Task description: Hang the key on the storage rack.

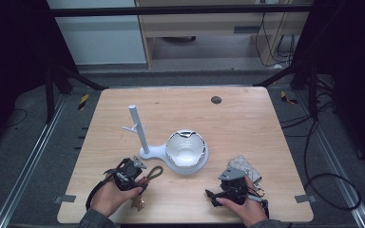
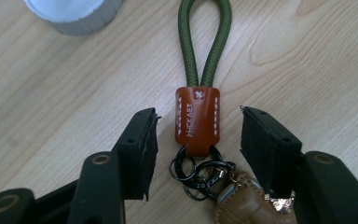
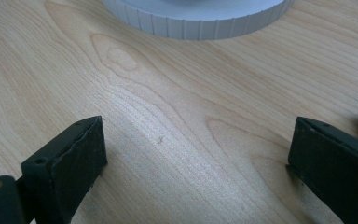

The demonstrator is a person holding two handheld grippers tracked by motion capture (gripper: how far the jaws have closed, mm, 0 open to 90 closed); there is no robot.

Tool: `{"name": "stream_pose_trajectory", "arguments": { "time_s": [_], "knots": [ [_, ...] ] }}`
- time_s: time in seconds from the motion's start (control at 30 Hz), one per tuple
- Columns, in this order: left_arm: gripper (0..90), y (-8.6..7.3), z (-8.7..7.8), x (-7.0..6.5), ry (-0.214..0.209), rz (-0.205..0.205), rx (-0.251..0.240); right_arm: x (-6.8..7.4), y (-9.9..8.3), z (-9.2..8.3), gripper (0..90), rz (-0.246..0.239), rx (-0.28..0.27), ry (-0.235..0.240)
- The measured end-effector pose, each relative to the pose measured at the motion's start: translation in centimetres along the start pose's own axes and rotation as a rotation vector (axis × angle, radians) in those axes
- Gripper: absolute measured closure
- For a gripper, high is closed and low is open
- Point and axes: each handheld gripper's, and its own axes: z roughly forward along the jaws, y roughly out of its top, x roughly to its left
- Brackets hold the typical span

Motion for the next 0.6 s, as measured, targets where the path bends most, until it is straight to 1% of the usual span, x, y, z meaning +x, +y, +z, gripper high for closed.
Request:
{"name": "stream_pose_trajectory", "arguments": {
  "time_s": [0.07, 0.2, 0.27, 0.33, 0.43, 0.5, 0.53, 0.57, 0.6],
  "knots": [
    [46.9, 0.0, 0.1, 0.1, -0.003, 0.005, 0.005, 0.0, 0.0, 0.0, 3.3, -0.002, 0.001, 0.004],
    [52.5, 0.4, 0.6, 0.0, -0.02, 0.016, 0.022, 0.0, 0.0, 0.0, 3.1, -0.008, 0.002, 0.003],
    [54.1, 0.5, 0.8, -0.1, -0.016, 0.023, 0.035, 0.0, 0.0, 0.1, 3.1, -0.005, 0.0, 0.003],
    [54.9, 0.6, 1.0, -0.1, -0.011, 0.022, 0.044, 0.1, 0.0, 0.0, 3.1, -0.001, 0.001, 0.001],
    [55.9, 0.6, 1.1, 0.1, -0.014, 0.019, 0.043, 0.1, 0.0, 0.0, 3.1, 0.002, 0.002, 0.002],
    [58.7, 0.7, 1.1, 0.1, -0.019, 0.02, 0.045, 0.1, 0.0, 0.0, 2.9, 0.001, 0.002, 0.002],
    [62.8, 0.8, 1.1, 0.1, -0.035, 0.02, 0.049, 0.1, 0.0, 0.0, 2.9, 0.0, 0.002, 0.004],
    [64.9, 0.8, 1.1, 0.1, -0.035, 0.02, 0.049, 0.1, 0.0, 0.0, 2.9, 0.0, 0.002, 0.004],
    [64.9, 0.8, 1.1, 0.1, -0.037, 0.022, 0.055, 0.1, 0.0, 0.0, 2.9, 0.0, 0.002, 0.004]
  ]
}}
